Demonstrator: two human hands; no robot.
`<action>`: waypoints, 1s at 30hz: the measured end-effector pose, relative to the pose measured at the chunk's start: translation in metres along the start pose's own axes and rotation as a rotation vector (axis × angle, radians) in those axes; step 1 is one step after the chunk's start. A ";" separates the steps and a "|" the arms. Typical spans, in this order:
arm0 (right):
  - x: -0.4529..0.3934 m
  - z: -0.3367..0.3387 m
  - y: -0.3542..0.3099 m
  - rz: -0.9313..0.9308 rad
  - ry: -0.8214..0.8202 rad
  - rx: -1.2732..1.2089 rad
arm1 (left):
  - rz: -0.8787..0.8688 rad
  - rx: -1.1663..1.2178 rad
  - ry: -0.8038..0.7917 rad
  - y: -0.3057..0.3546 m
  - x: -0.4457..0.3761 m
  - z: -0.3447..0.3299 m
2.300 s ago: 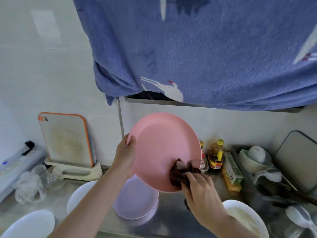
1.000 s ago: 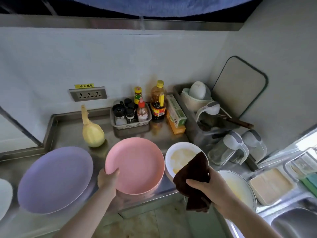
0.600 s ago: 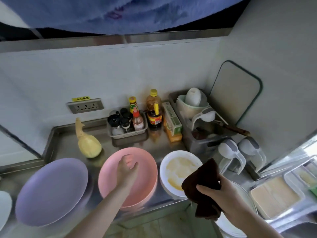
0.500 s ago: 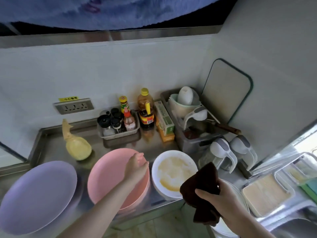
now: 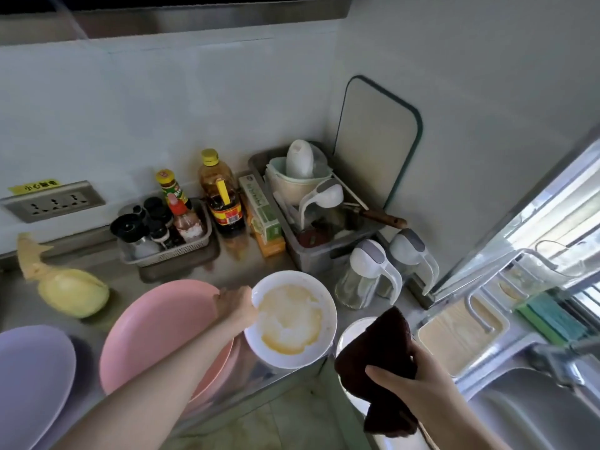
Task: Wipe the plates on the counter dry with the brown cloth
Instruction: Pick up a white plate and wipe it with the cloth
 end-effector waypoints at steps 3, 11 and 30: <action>0.003 0.006 -0.002 -0.010 0.024 -0.003 | -0.088 0.223 -0.005 0.001 0.013 0.009; 0.018 0.002 -0.028 0.044 0.042 -0.010 | -0.154 0.744 -0.054 -0.049 0.058 0.037; 0.076 -0.166 -0.226 1.025 0.084 1.124 | -0.074 1.895 -0.329 -0.217 0.211 0.183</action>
Point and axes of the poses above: each hand's wrist, its own x-axis away from the middle knuckle, its own z-axis out of the back of the hand, y = z × x, the point moved 5 cm from there along -x, towards the middle knuckle, and after that the axes turned 12 degrees about z, right-handed, at the moved point
